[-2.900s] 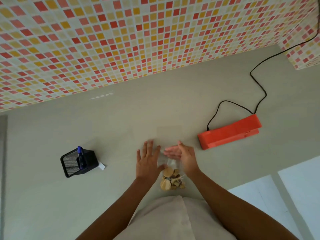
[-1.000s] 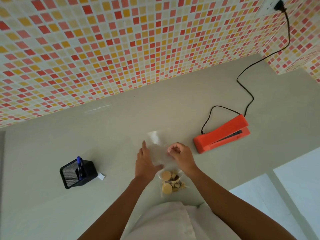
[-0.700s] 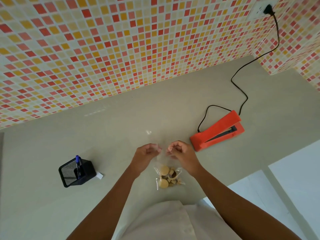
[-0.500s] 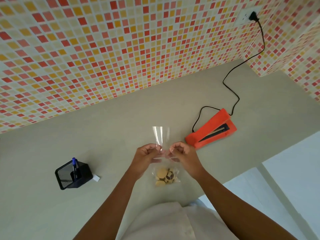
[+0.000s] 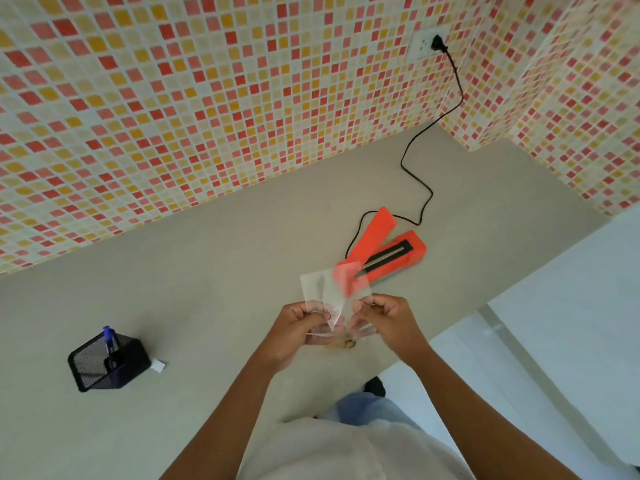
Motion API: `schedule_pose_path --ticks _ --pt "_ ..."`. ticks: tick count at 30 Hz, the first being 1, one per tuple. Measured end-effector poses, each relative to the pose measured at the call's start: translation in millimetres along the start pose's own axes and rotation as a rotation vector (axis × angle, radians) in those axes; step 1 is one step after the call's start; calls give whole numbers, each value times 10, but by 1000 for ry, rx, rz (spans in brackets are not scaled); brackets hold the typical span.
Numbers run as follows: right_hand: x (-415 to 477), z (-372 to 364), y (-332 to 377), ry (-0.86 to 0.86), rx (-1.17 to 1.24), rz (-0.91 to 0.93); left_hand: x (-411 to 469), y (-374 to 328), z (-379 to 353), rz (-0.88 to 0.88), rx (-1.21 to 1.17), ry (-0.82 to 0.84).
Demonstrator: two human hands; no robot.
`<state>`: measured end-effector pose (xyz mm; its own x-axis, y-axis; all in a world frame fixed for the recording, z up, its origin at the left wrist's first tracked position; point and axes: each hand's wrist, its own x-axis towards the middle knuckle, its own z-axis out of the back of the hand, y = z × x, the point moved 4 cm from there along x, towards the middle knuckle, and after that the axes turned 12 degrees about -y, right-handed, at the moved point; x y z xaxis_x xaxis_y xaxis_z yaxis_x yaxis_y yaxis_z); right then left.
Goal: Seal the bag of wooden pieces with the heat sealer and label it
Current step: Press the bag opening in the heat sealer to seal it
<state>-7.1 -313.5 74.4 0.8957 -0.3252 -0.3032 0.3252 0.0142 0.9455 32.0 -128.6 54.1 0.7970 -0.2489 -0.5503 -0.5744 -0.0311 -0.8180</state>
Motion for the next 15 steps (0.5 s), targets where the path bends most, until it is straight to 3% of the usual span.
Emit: schedule_pose_path --ticks 8,15 --pt "100 628 -20 3 0 -75 83 73 -618 48 21 58" --pt "460 1156 -16 30 -46 -160 217 81 -1228 82 -26 -5"
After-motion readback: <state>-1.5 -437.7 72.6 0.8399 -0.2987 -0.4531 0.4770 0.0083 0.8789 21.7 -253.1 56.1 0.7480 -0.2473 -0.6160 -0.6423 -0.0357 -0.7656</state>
